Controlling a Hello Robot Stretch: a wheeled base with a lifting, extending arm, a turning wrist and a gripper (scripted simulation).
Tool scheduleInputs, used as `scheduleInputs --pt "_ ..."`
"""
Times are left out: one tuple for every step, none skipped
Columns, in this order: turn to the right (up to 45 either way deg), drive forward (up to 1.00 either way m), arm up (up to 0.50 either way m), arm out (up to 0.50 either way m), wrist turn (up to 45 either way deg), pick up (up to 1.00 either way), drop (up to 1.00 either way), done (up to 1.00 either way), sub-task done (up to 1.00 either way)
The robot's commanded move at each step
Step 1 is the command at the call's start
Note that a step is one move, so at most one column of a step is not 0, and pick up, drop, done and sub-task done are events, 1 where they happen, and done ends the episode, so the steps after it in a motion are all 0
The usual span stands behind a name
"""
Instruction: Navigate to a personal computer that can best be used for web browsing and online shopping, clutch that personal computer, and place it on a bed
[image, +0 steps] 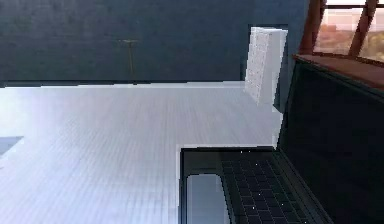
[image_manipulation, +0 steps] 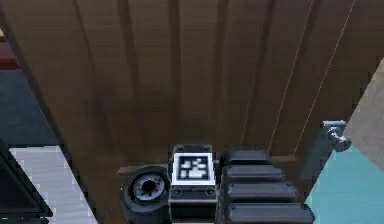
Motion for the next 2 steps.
scheduleInputs --pt "-3.0 0.00 0.00 0.00 0.0 0.00 0.00 0.00 0.00" --pt "0.0 0.50 0.00 0.00 0.0 0.00 0.00 0.00 0.00"
